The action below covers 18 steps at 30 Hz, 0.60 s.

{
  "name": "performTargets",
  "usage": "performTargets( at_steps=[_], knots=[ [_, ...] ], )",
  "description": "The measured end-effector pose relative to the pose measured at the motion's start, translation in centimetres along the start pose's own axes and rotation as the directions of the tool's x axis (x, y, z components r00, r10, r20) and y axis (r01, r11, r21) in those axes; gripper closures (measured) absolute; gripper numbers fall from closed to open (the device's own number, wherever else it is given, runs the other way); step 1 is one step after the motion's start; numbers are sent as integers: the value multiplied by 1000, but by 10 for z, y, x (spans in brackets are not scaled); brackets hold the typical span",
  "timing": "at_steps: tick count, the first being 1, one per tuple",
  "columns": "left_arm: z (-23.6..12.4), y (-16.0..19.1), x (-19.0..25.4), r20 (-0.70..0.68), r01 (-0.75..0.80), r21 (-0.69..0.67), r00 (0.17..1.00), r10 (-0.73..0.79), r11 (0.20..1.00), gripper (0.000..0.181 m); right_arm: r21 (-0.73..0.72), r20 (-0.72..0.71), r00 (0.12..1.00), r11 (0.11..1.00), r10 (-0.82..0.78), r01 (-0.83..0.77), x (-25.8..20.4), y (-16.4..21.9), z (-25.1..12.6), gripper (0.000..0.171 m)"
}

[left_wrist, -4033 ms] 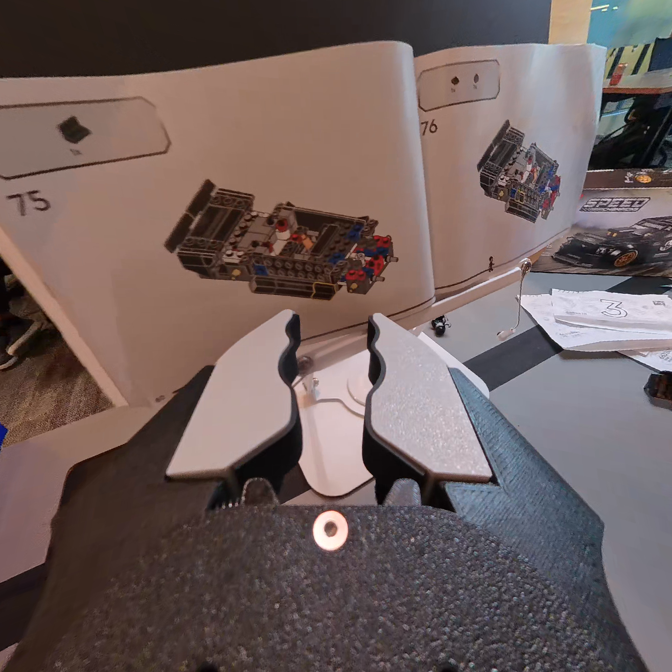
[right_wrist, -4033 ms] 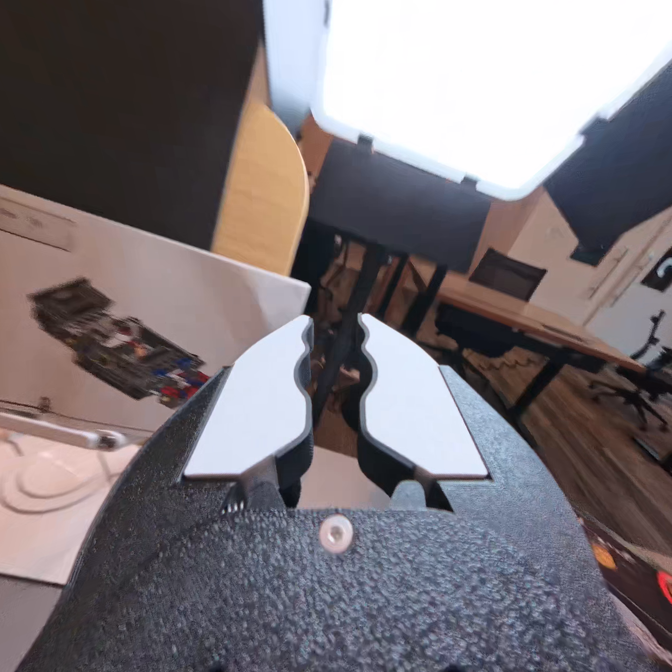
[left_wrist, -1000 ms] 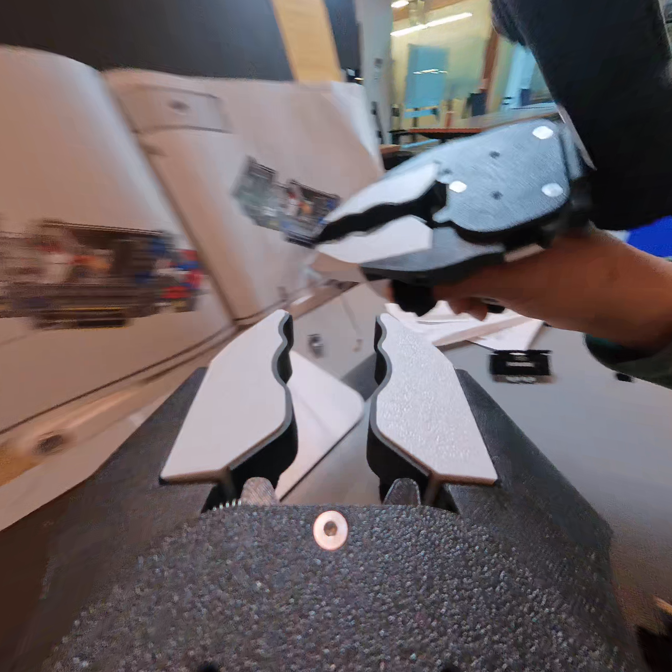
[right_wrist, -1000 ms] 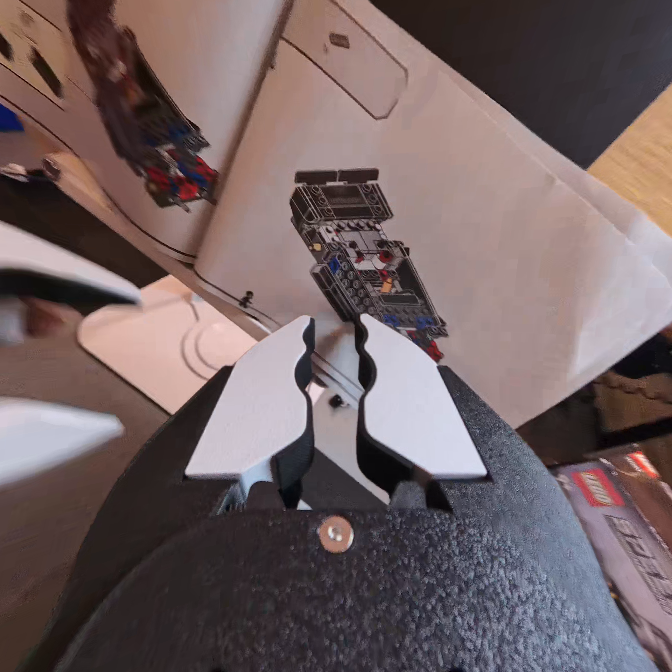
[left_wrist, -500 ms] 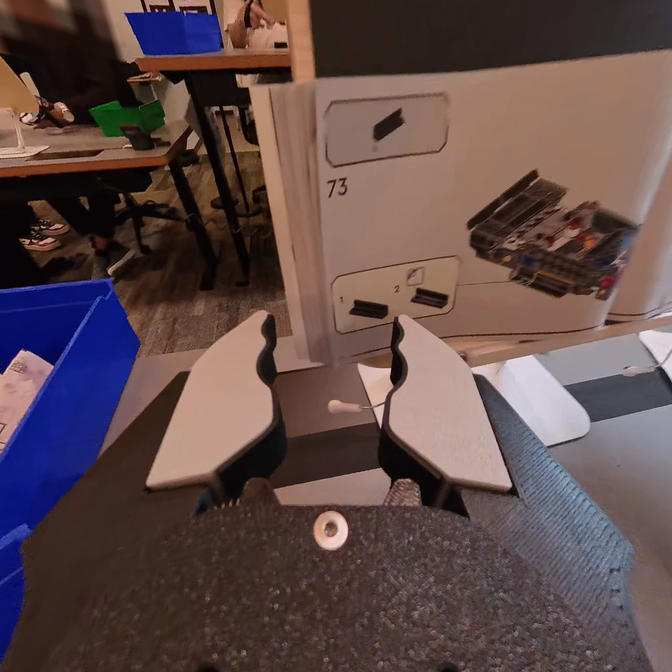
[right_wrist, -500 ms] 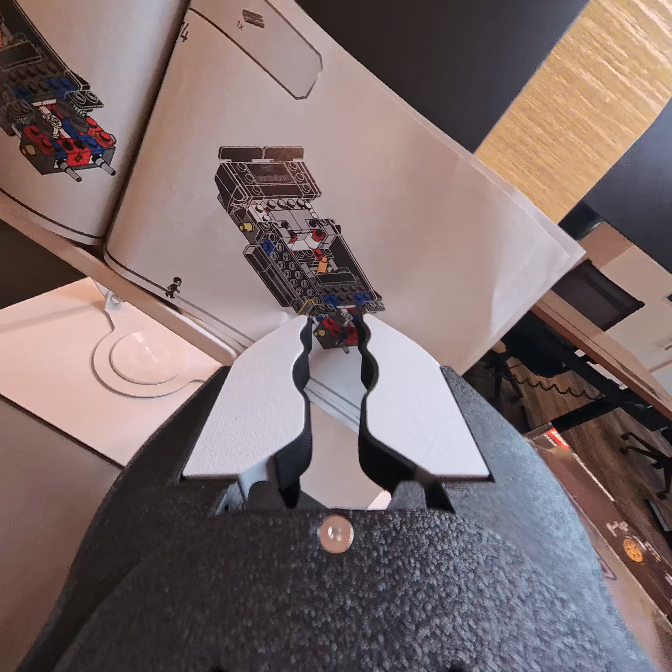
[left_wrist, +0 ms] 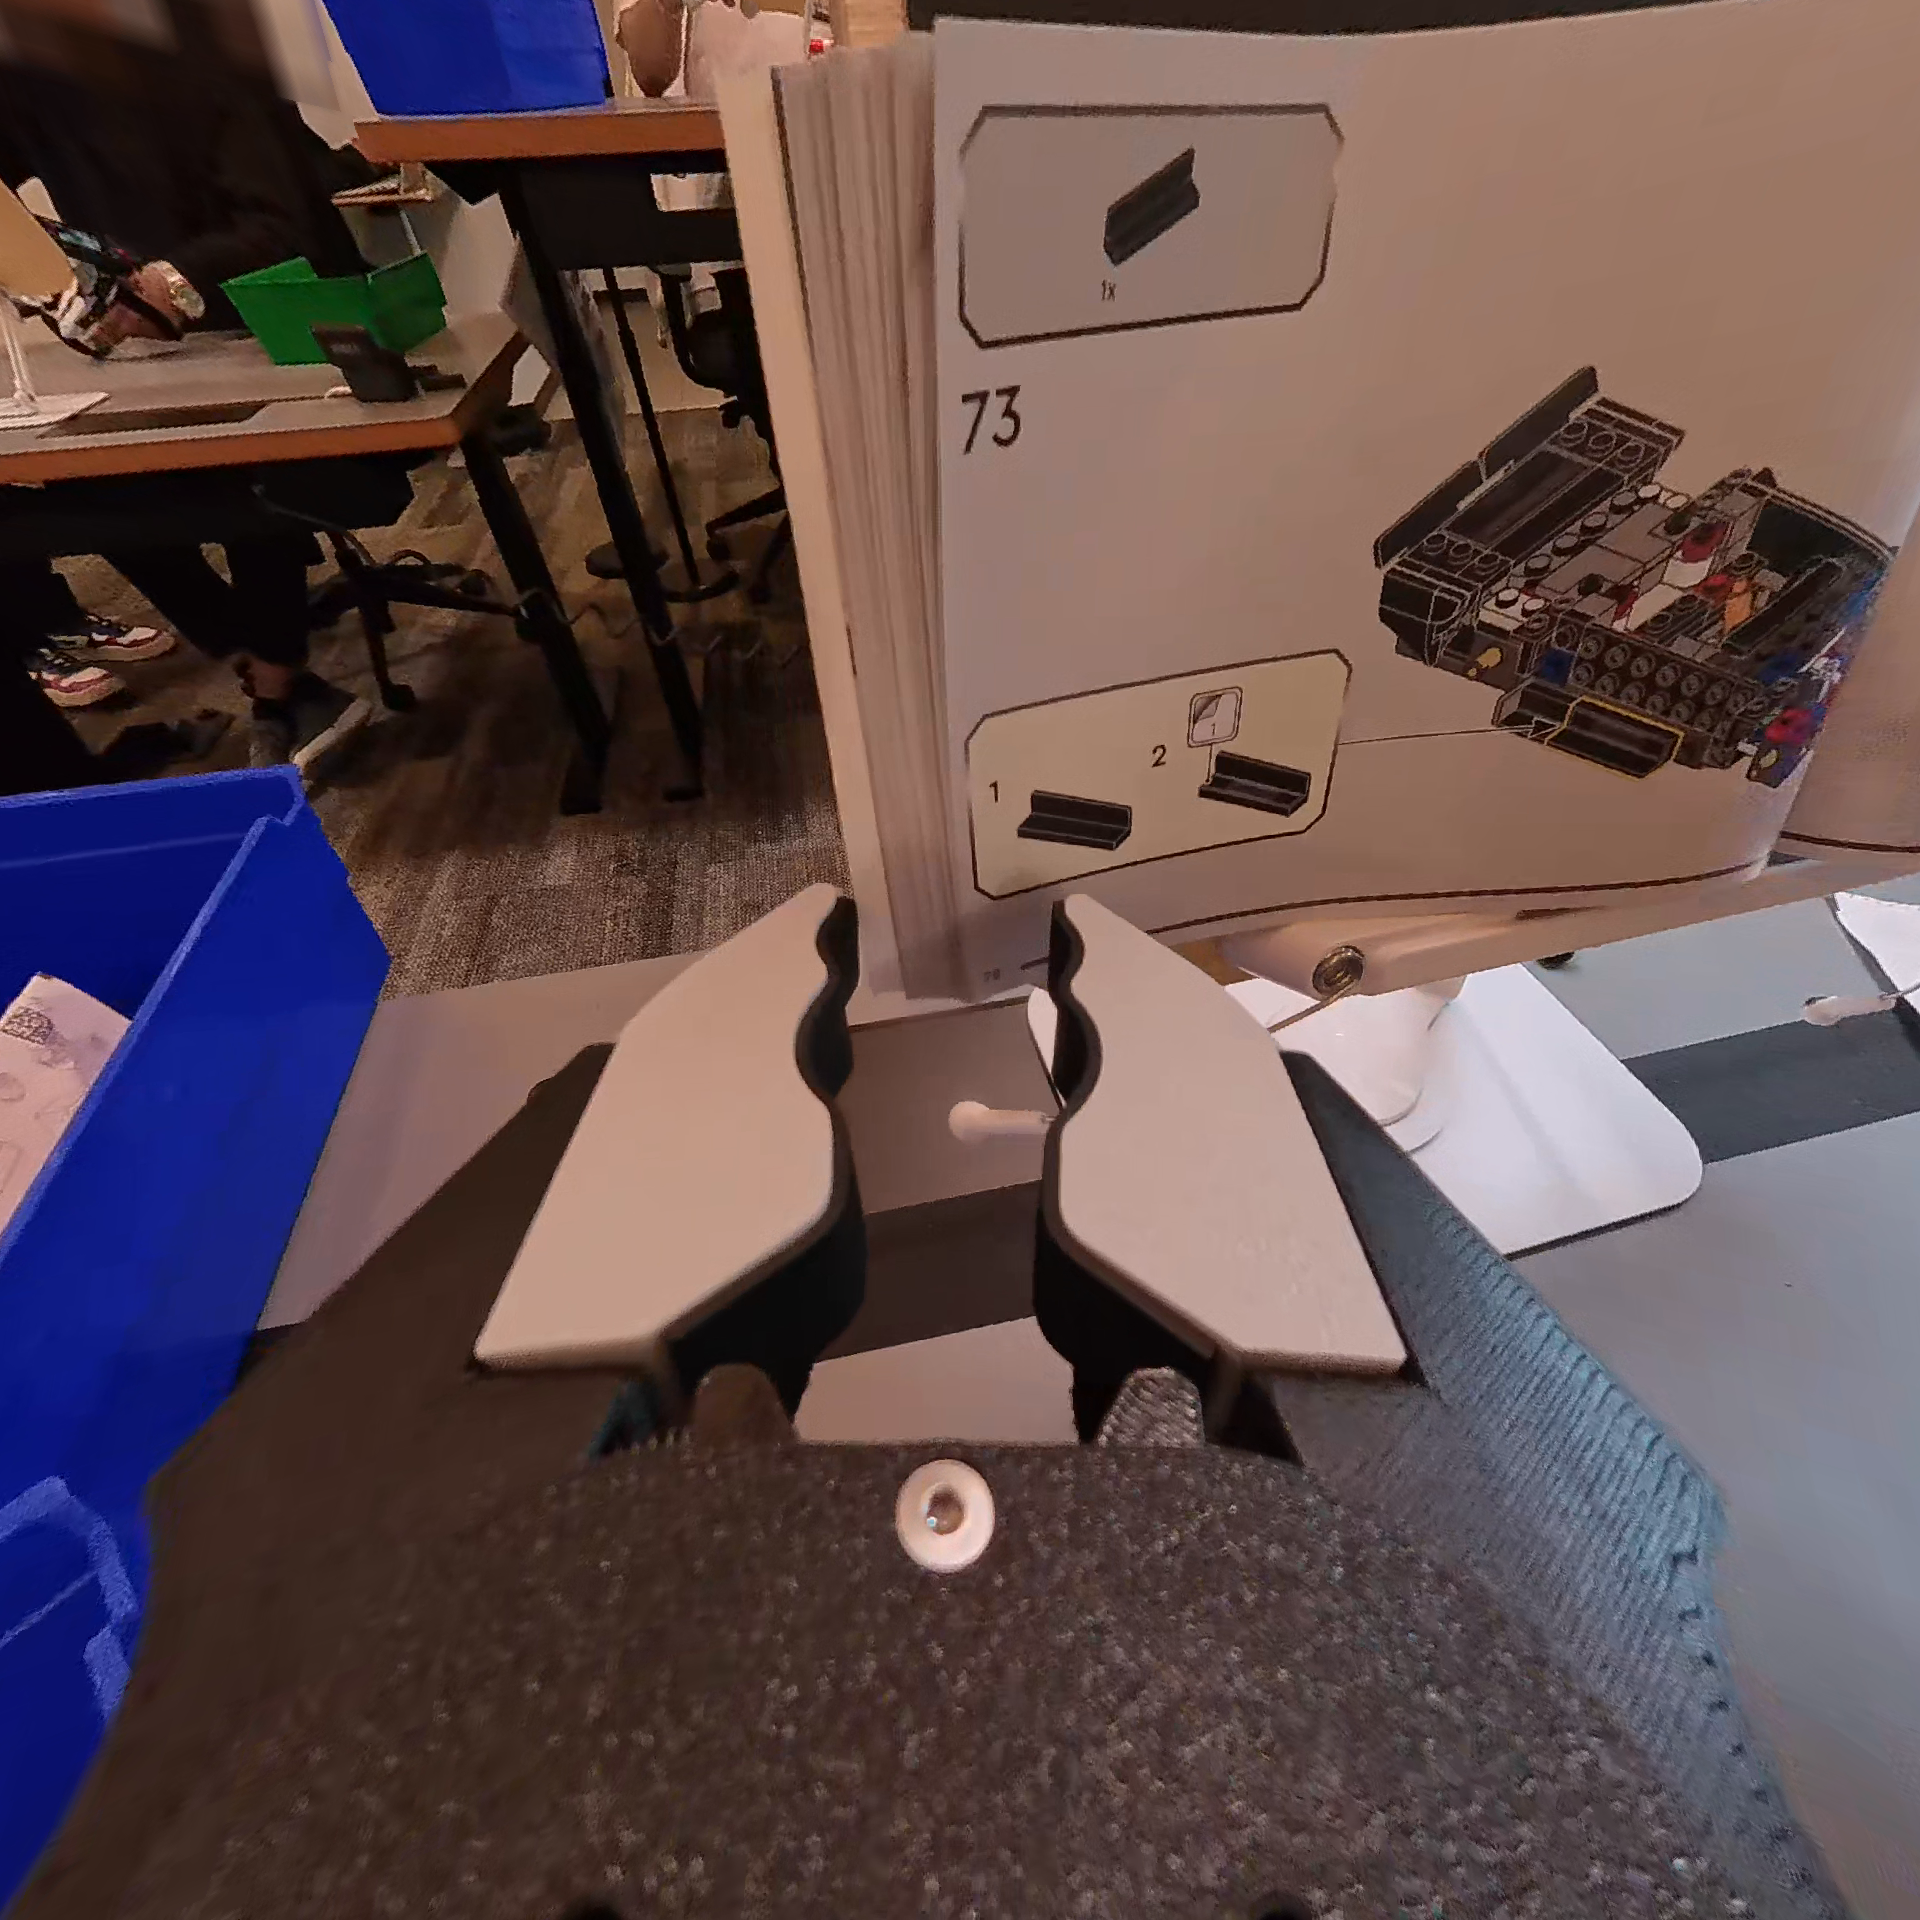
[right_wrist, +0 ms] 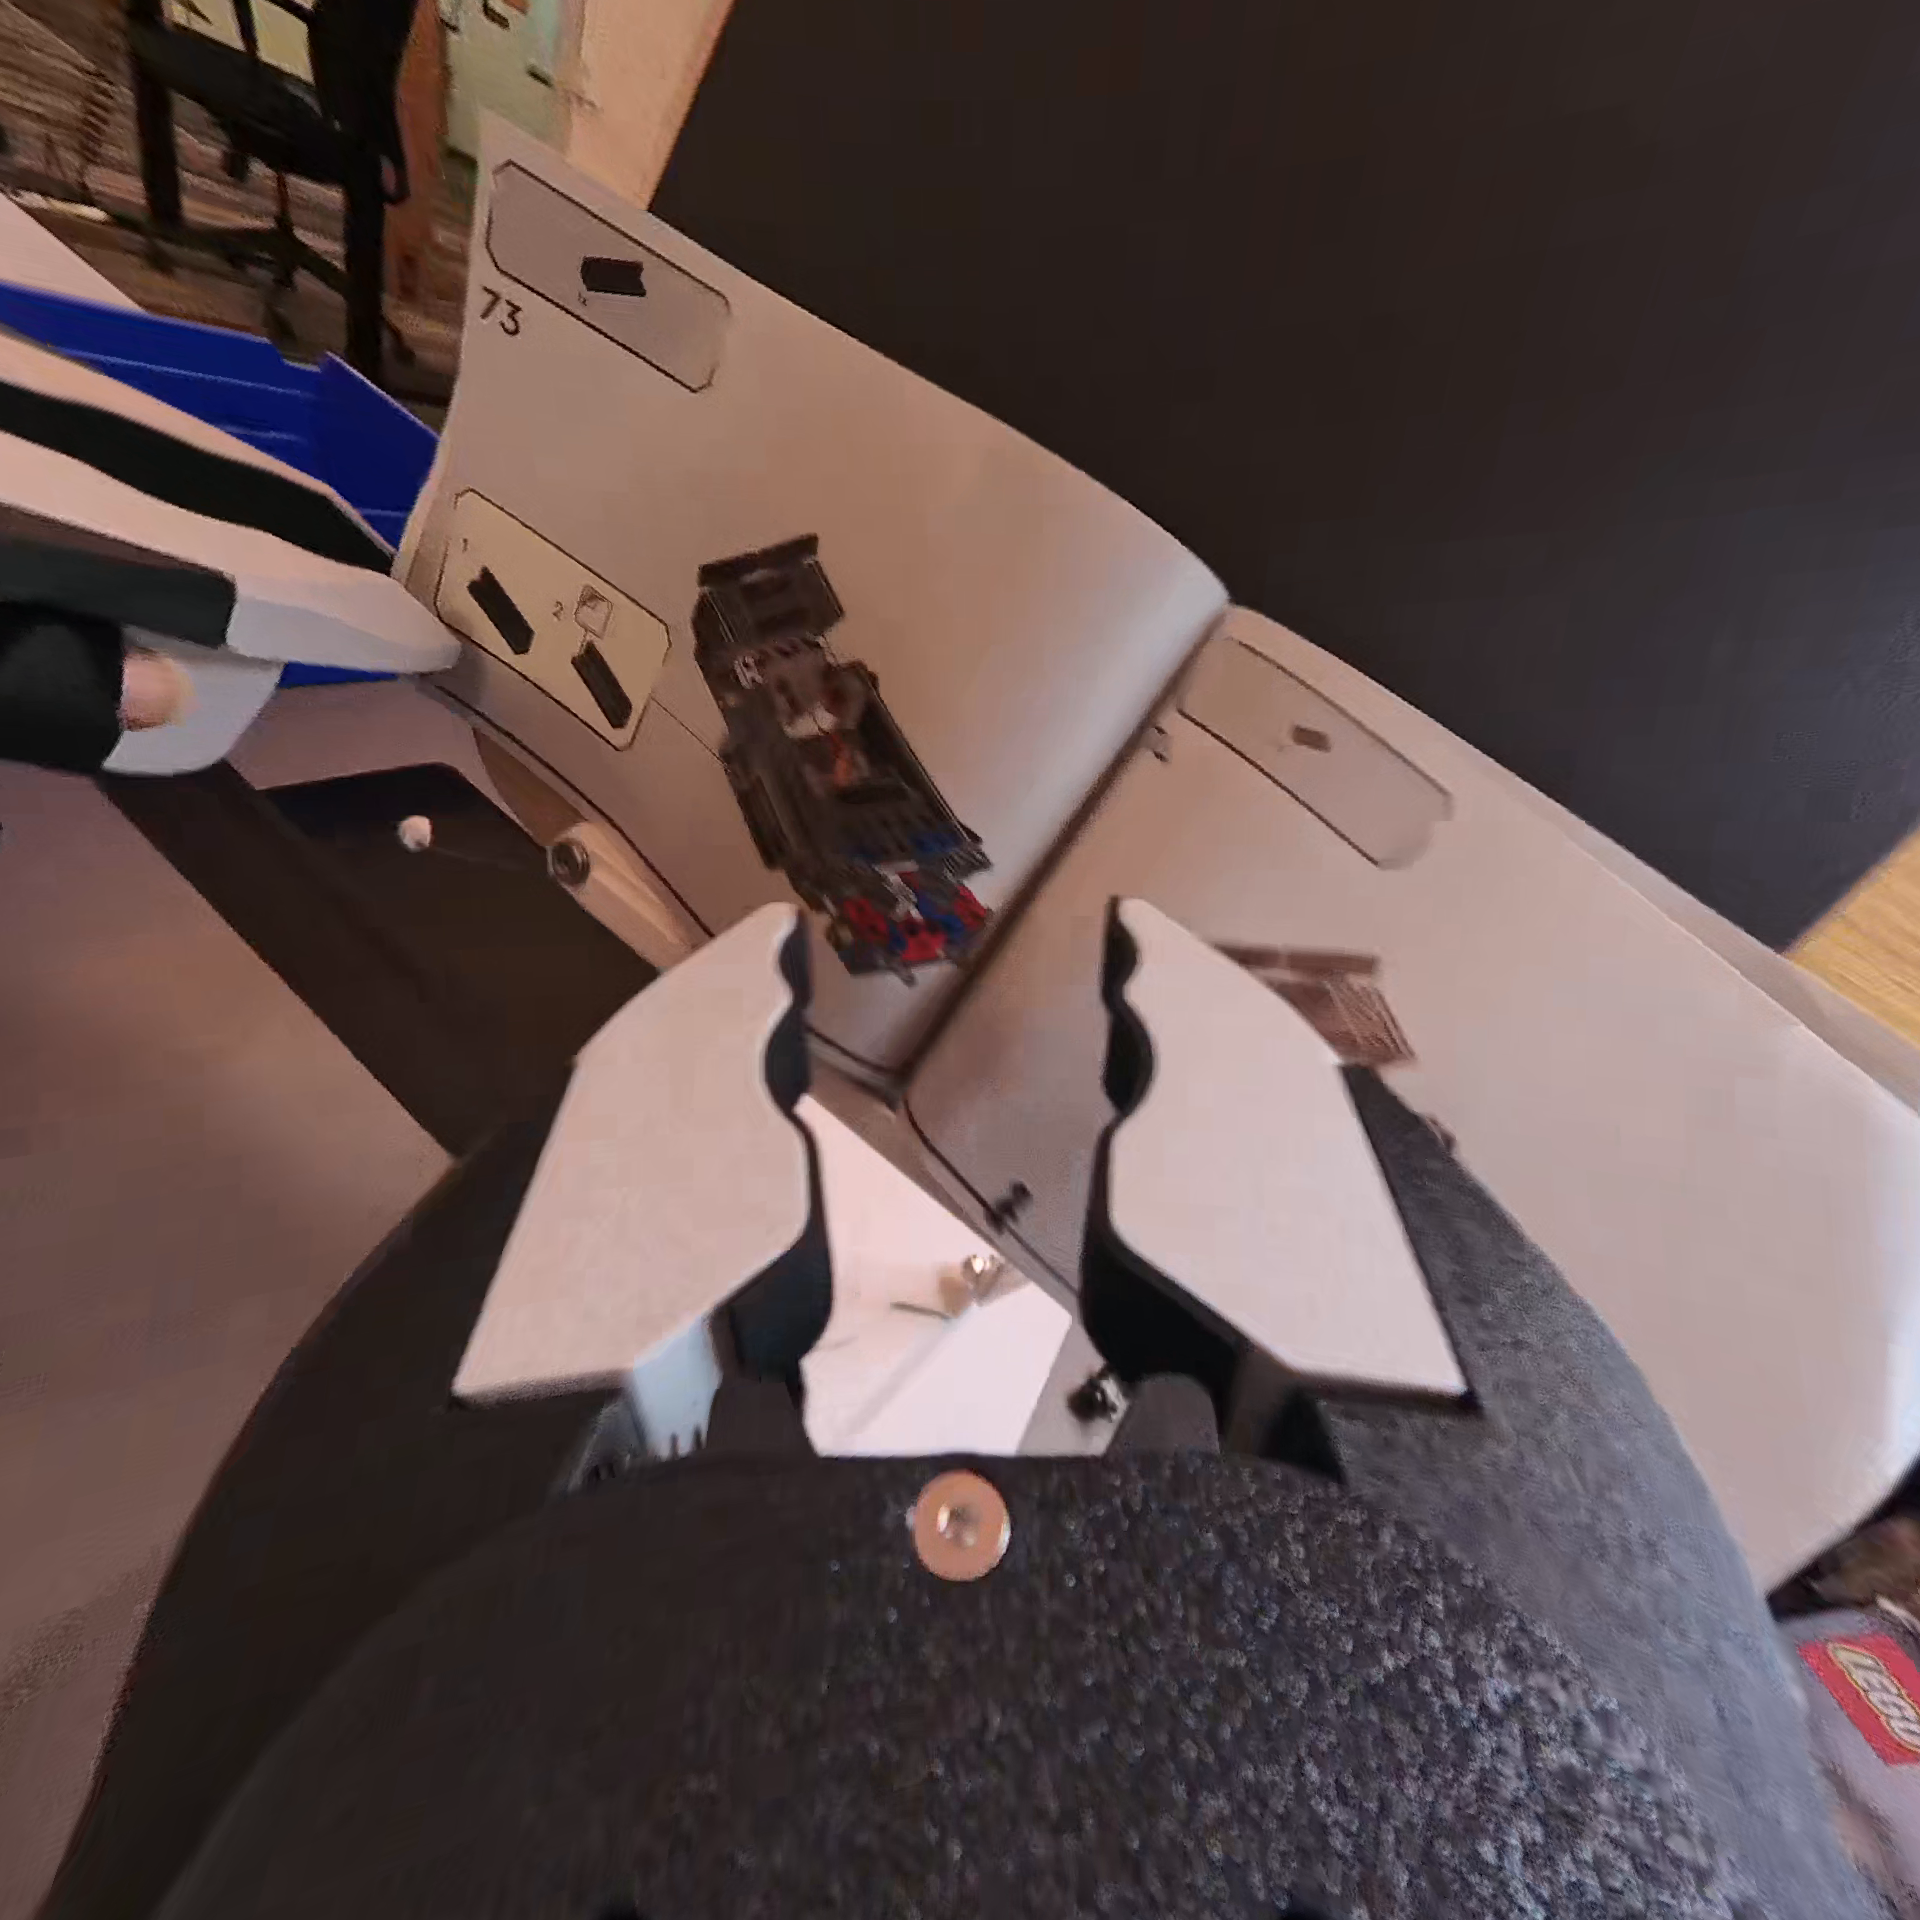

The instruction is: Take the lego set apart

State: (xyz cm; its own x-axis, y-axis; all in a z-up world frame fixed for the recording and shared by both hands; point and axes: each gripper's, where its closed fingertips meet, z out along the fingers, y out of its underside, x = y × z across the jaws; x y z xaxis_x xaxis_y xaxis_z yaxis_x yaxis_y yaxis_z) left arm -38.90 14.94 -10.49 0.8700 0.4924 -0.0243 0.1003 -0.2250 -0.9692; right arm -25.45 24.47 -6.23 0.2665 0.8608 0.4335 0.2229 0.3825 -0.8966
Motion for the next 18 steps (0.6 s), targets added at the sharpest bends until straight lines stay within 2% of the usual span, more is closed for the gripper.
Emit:
performTargets(
  at_steps=[2,5,8,10,16,18],
  knots=[
    [-1,0,1,-4,3,-1,1000,-3,1000,145,0,-94,994,998,-57,57,-3,-7,19,89],
    [-5,0,4,-19,3,-11,1000,-3,1000,142,-27,-218,962,986,-166,164,0,-7,41,79],
    [-13,-3,6,-42,-8,-3,999,7,1000,141,-8,-247,952,983,-181,185,2,-6,45,88],
    [-18,-8,6,-53,-12,18,999,12,1000,142,25,-247,954,983,-169,180,6,-7,41,103],
    [-25,-25,27,-134,-7,85,991,18,996,142,99,-114,988,988,-107,119,12,-10,28,130],
    [-25,-29,36,-158,-28,97,986,44,995,140,107,-79,993,990,-86,95,16,-9,23,134]
  ],
)
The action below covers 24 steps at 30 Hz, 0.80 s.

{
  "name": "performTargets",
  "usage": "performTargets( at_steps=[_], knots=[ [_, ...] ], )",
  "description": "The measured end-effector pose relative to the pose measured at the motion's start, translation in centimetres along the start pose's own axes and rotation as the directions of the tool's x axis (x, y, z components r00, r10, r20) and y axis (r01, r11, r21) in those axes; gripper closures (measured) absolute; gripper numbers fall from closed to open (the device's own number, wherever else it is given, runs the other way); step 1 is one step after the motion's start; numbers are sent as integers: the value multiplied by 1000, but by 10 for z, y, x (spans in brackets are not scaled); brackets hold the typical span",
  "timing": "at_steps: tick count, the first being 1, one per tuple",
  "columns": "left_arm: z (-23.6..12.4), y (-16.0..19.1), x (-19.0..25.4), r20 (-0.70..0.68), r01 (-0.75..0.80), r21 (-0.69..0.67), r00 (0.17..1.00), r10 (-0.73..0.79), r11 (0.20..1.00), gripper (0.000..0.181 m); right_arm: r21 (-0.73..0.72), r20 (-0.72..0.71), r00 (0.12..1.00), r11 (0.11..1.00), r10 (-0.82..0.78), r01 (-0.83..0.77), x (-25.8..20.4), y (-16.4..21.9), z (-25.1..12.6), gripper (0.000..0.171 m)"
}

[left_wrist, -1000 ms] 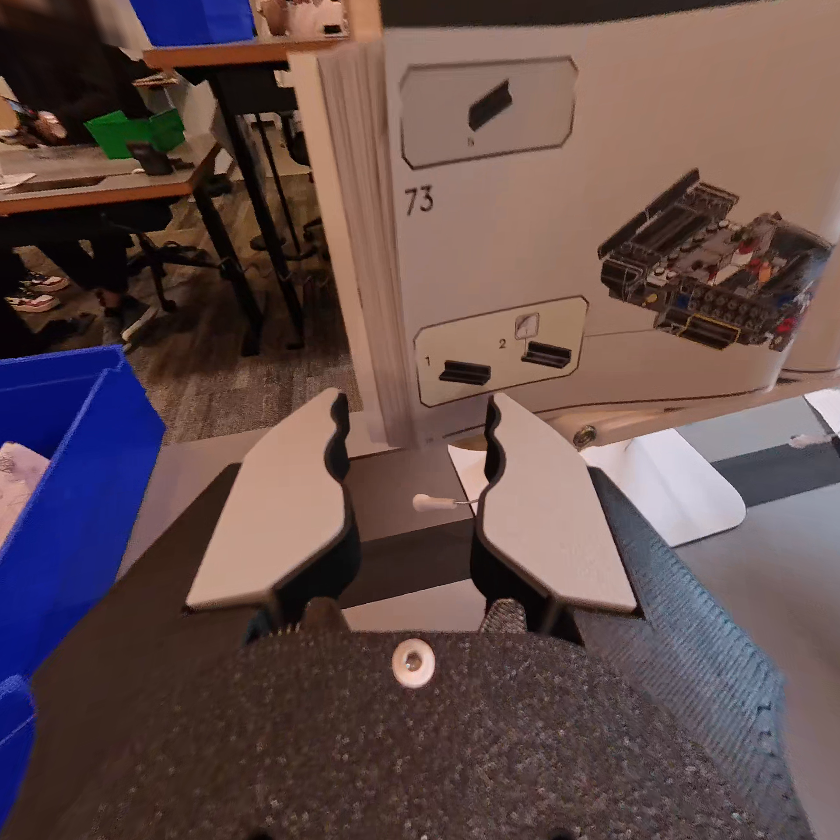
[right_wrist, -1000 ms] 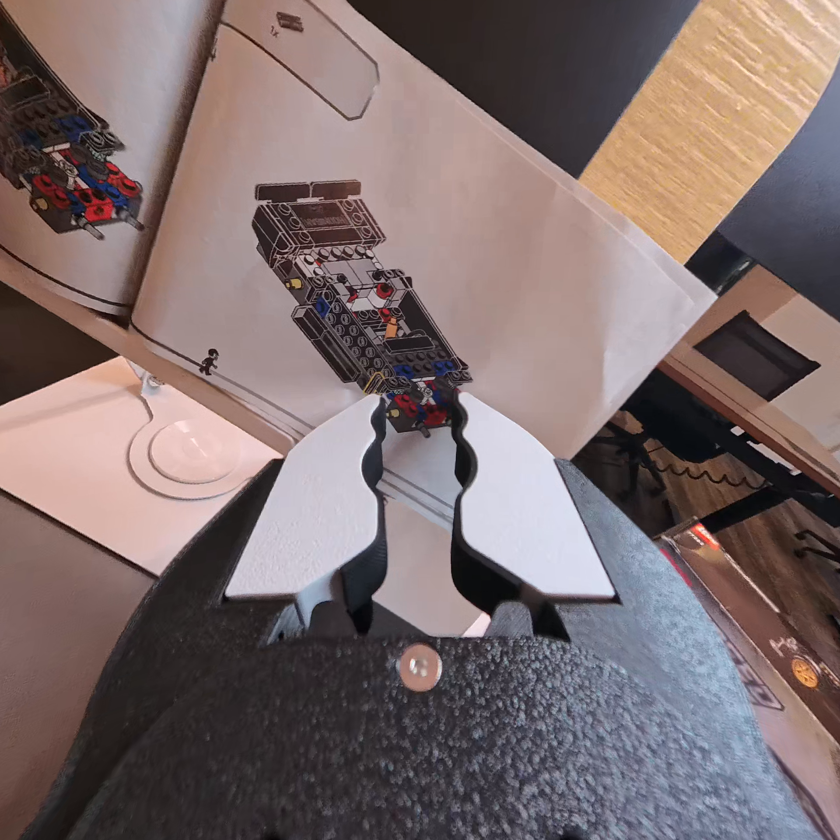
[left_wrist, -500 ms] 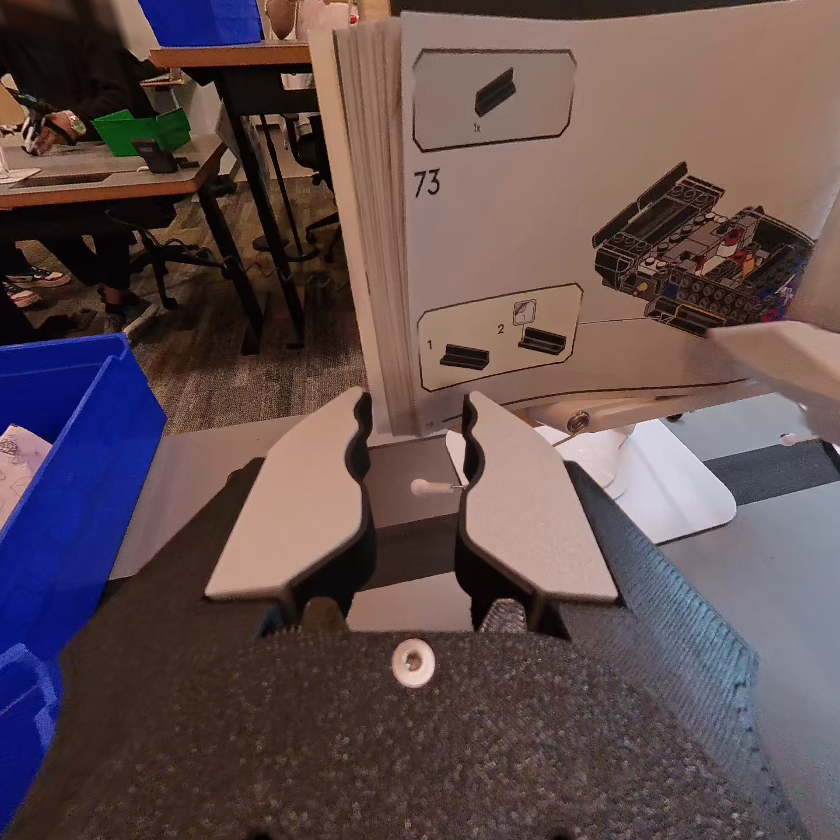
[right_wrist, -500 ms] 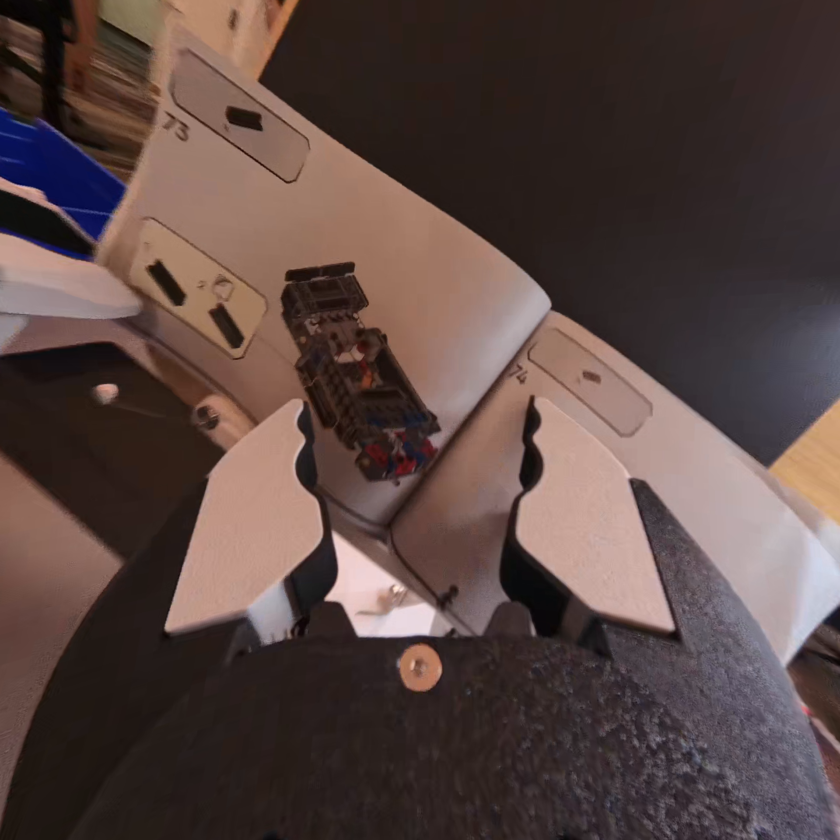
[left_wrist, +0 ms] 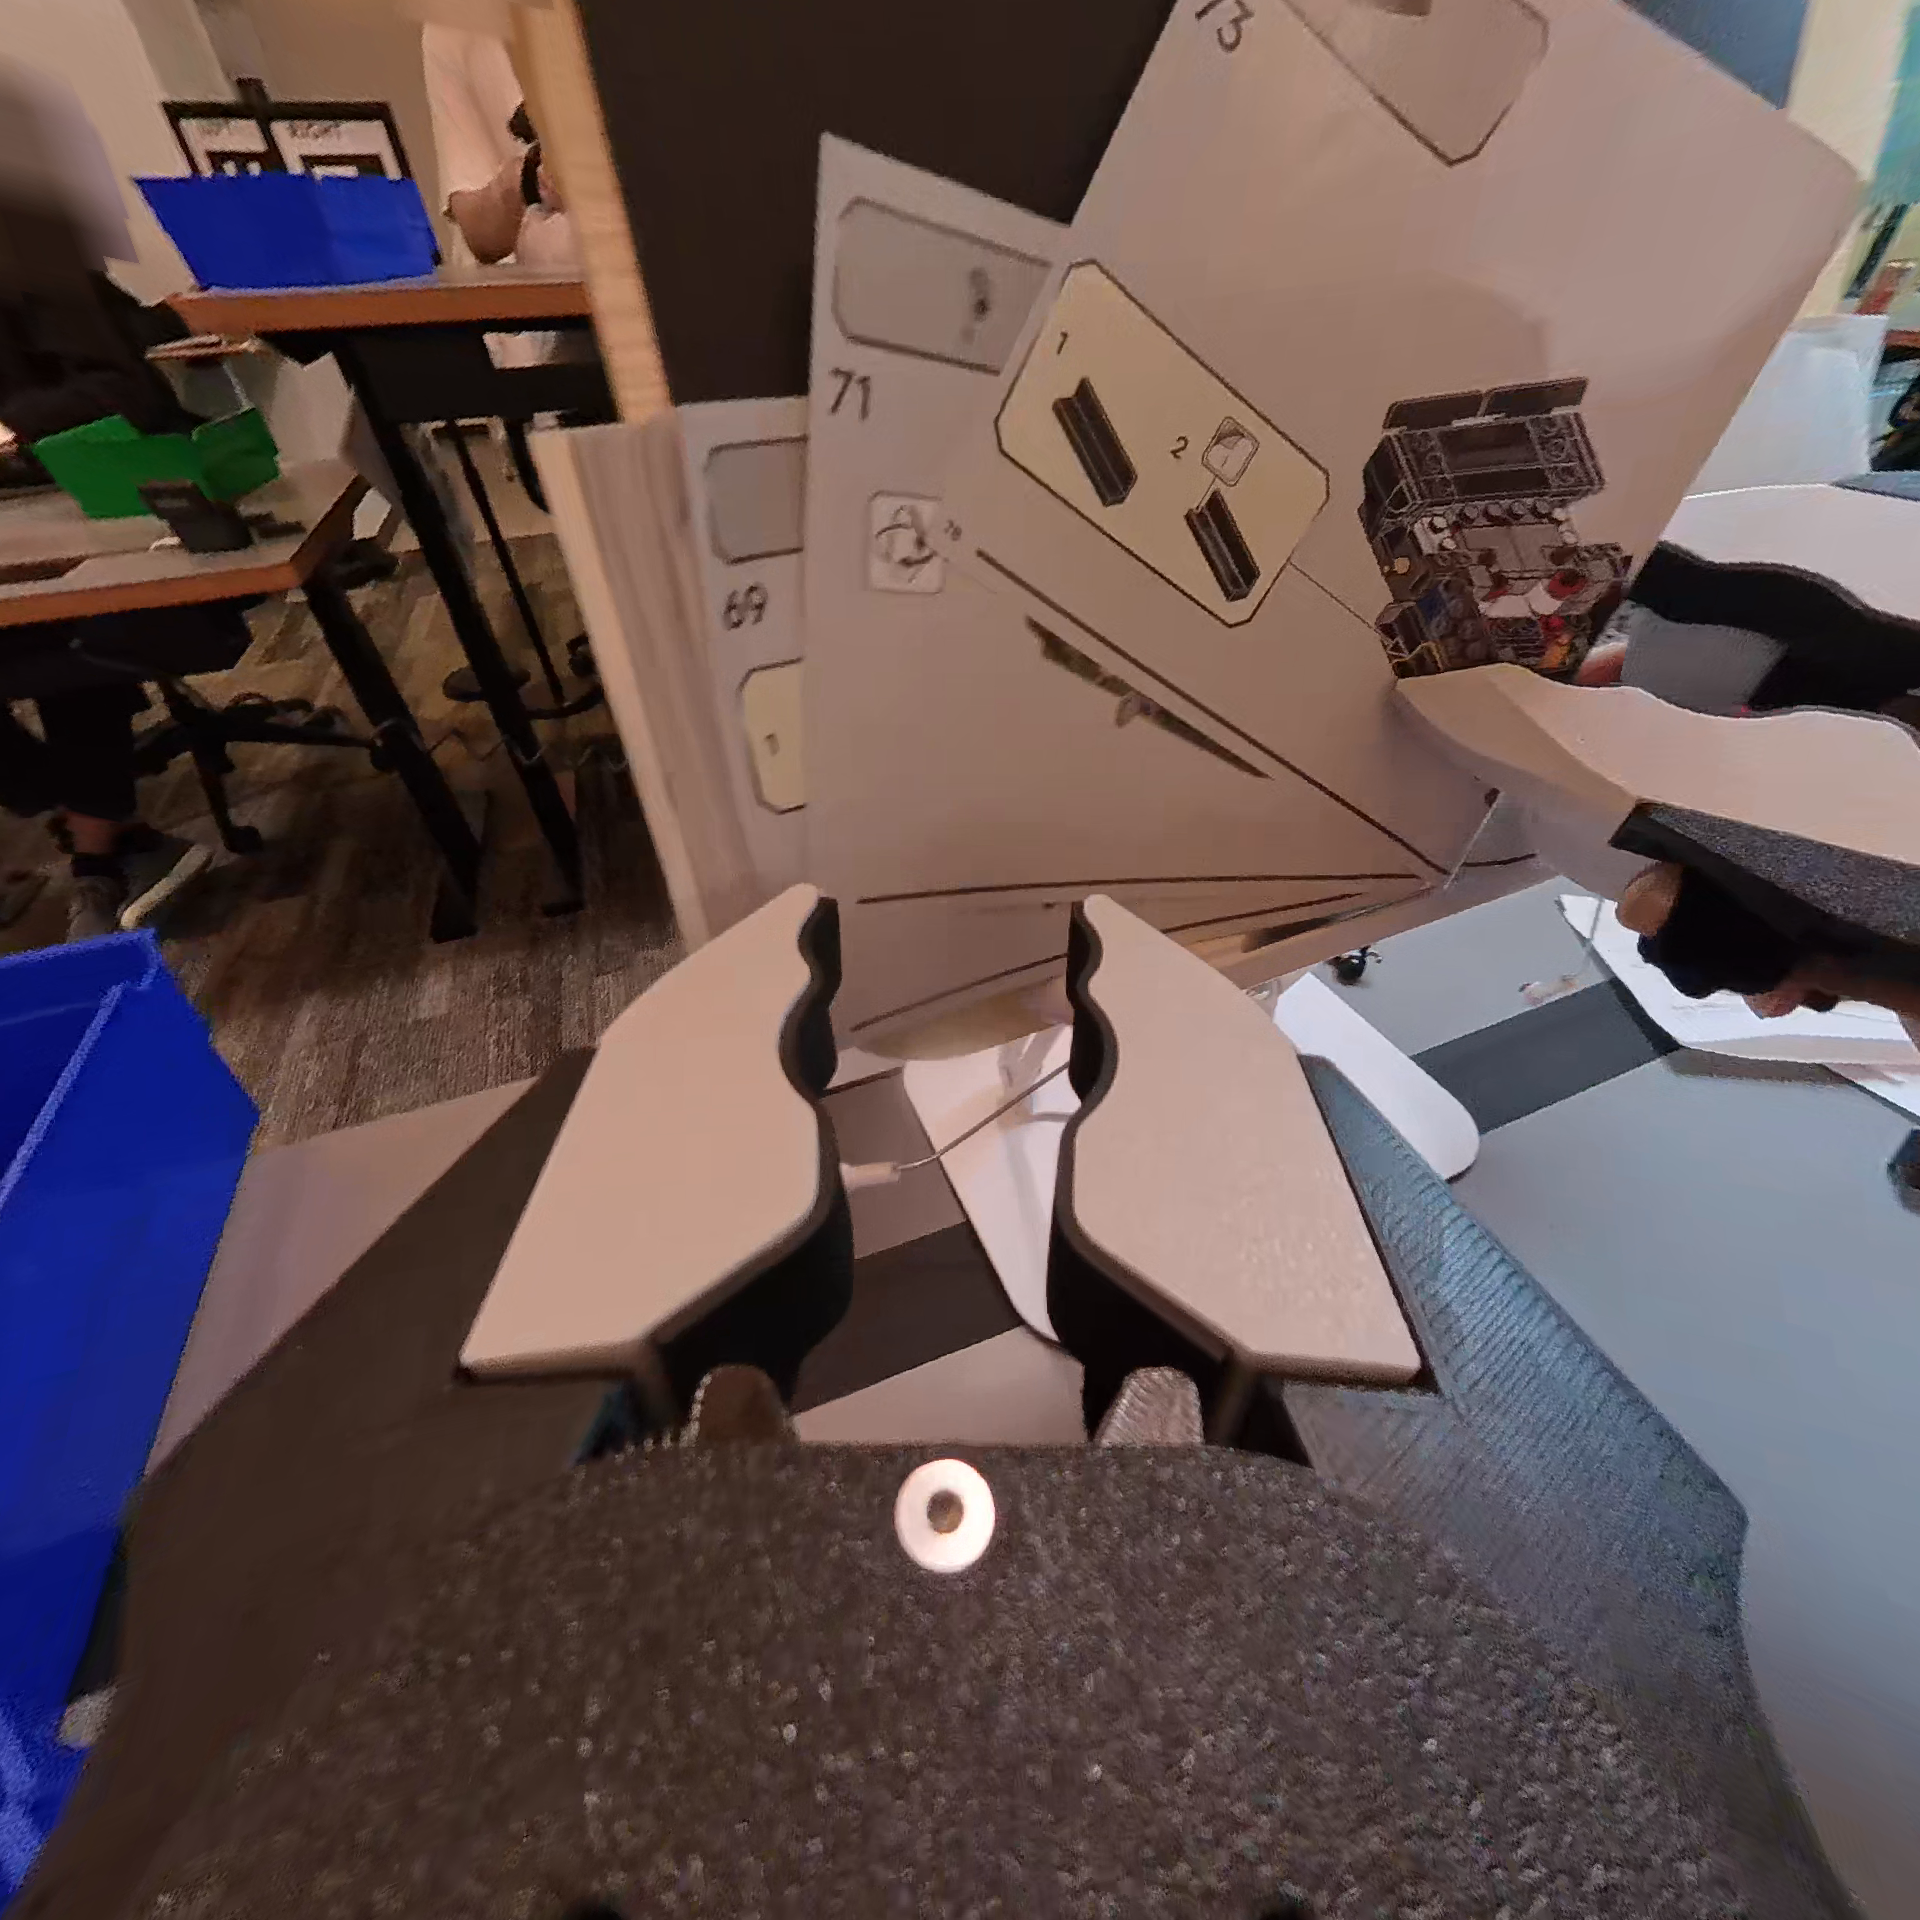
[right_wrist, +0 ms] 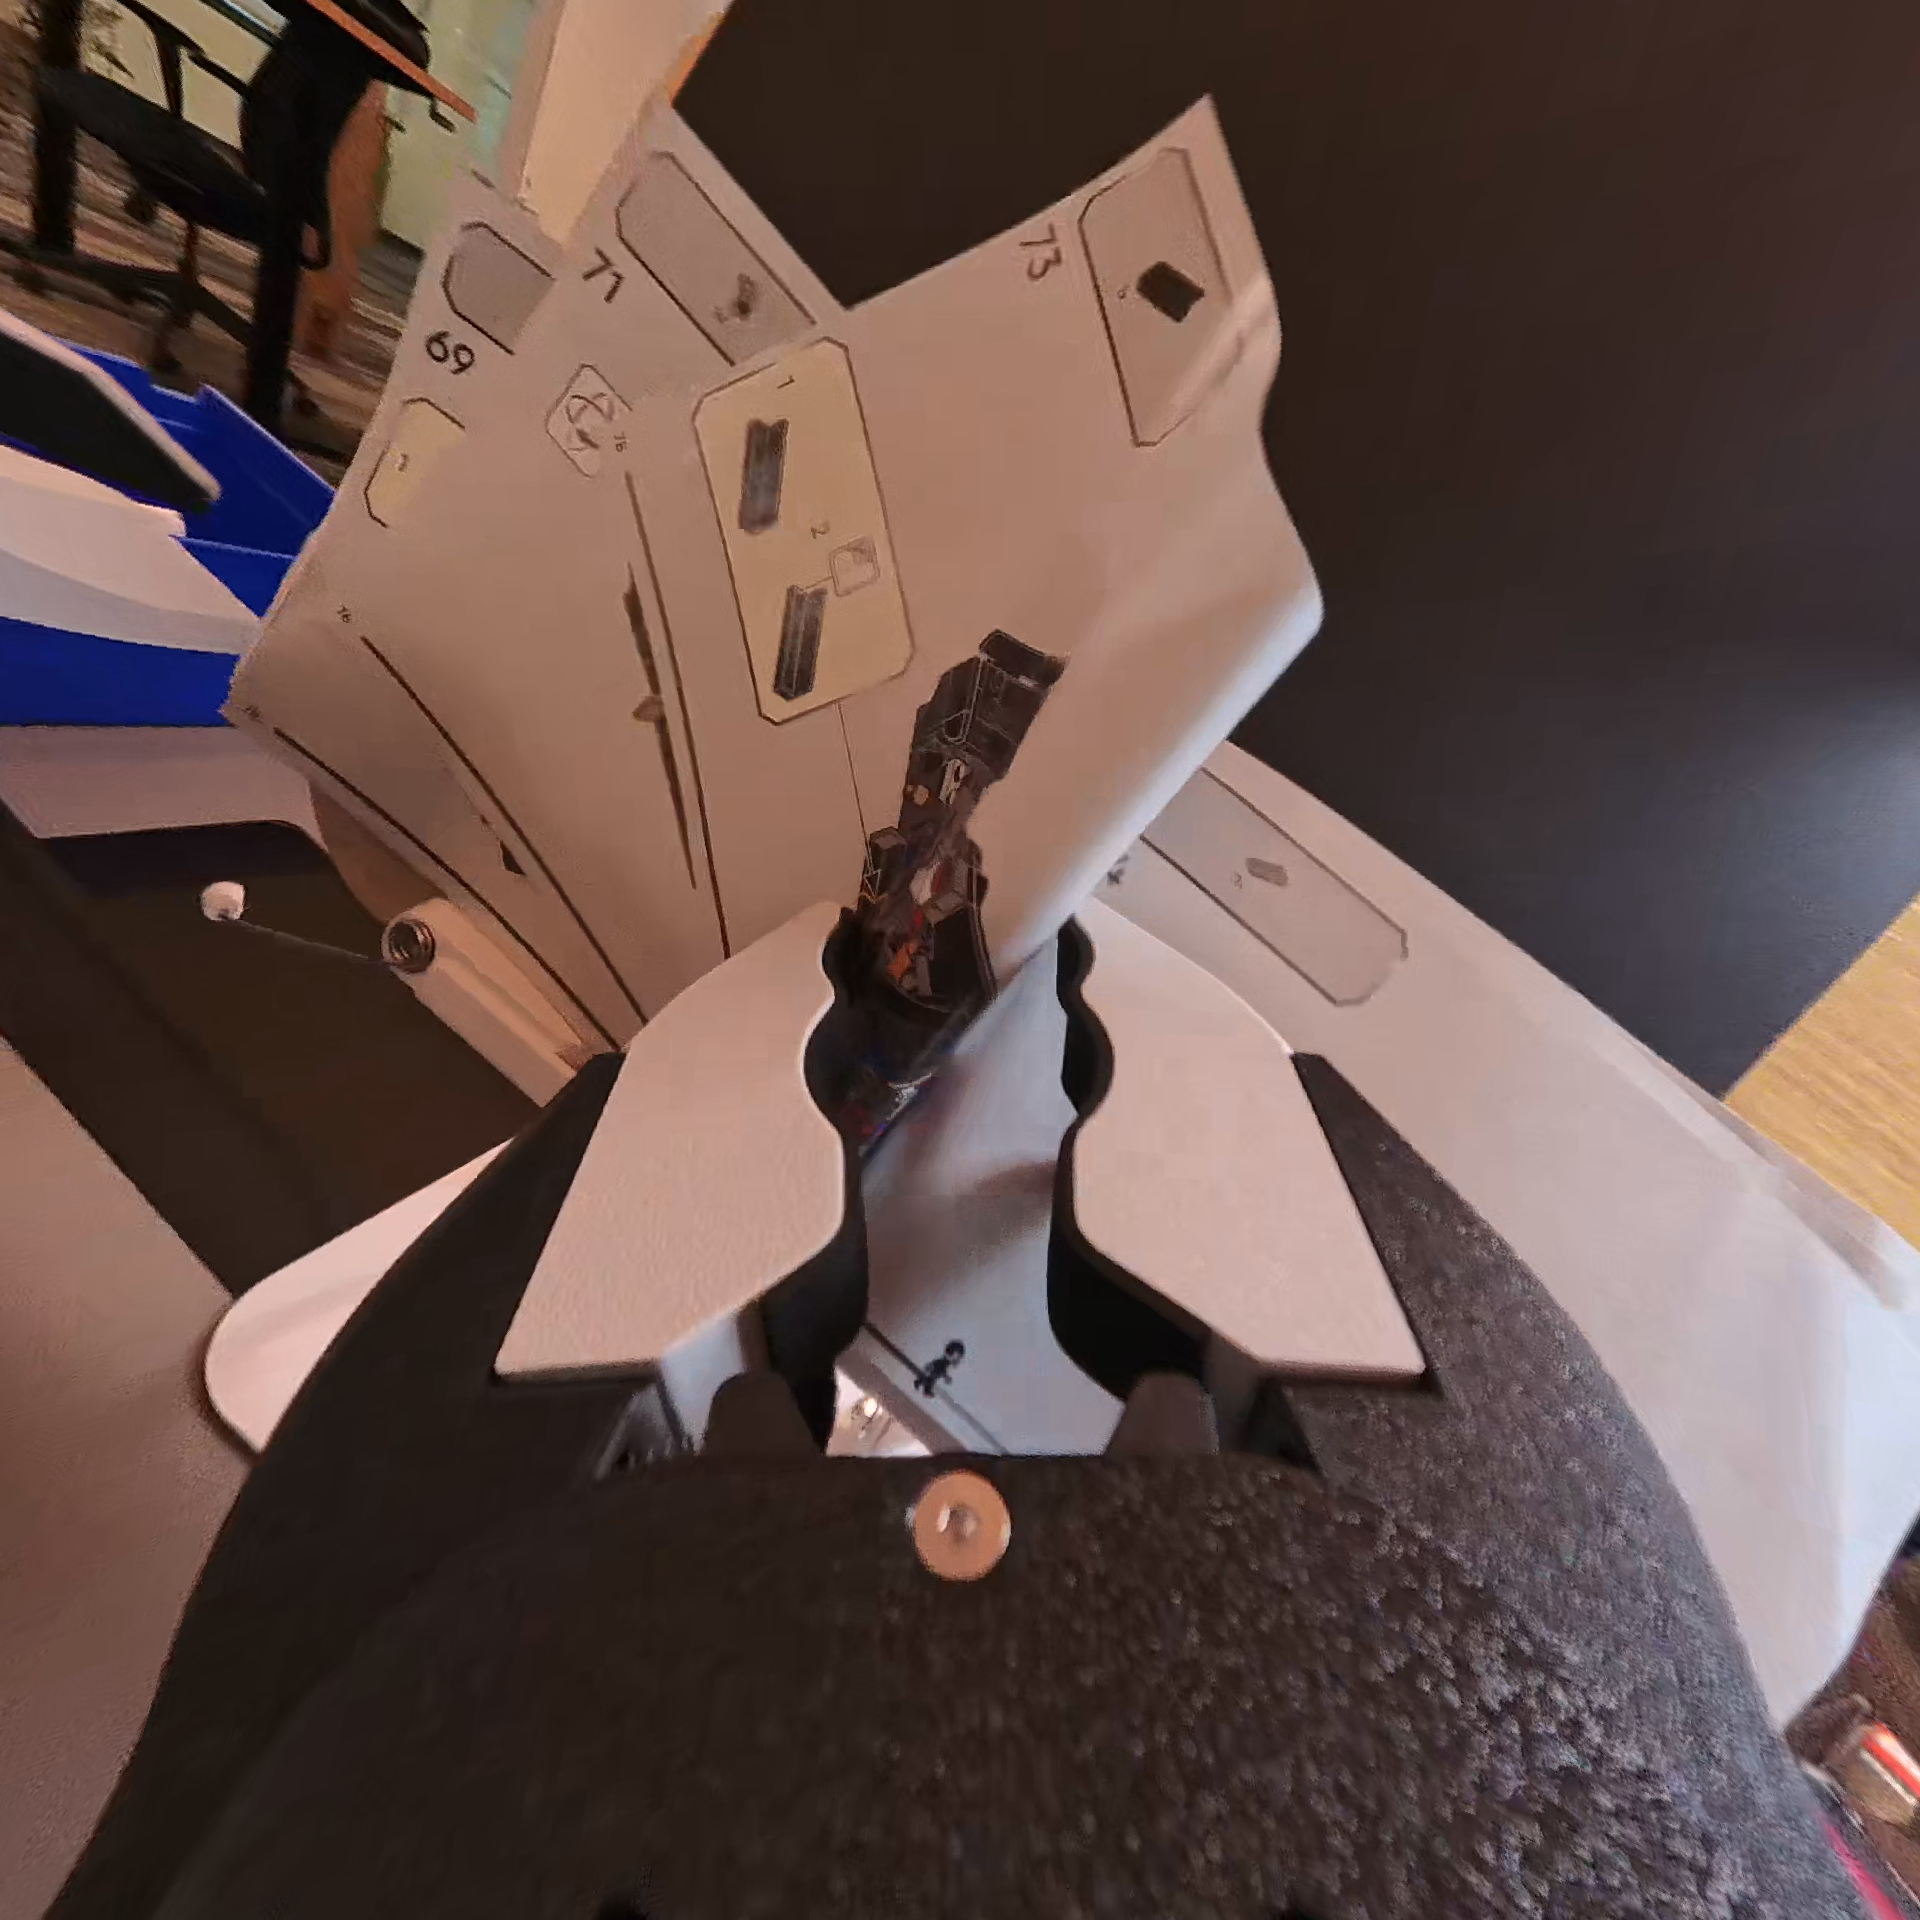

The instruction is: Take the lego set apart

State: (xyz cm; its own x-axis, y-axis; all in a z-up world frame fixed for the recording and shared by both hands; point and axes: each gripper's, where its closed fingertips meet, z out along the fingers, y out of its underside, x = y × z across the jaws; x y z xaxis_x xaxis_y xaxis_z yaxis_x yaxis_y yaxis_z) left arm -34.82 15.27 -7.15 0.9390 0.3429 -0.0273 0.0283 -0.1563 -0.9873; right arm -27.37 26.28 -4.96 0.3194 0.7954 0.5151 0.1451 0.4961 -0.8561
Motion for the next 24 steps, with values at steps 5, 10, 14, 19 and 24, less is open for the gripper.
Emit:
performTargets(
  at_steps=[5,10,14,19,24],
  knots=[
    [12,-6,37,-147,-9,6,989,9,1000,137,3,42,998,999,52,-52,8,5,-11,138],
    [30,-3,85,-348,190,-57,917,-198,980,130,-28,11,977,977,213,-213,24,15,-20,140],
    [45,-2,110,-359,182,-25,916,-179,983,134,-45,2,967,966,255,-255,31,25,-26,142],
    [62,-8,153,-378,89,55,924,-62,995,142,-31,-42,925,925,377,-379,51,37,-42,143],
    [74,-4,199,-414,-13,88,909,48,996,163,107,-141,829,841,541,-530,97,38,-84,143]
  ],
)
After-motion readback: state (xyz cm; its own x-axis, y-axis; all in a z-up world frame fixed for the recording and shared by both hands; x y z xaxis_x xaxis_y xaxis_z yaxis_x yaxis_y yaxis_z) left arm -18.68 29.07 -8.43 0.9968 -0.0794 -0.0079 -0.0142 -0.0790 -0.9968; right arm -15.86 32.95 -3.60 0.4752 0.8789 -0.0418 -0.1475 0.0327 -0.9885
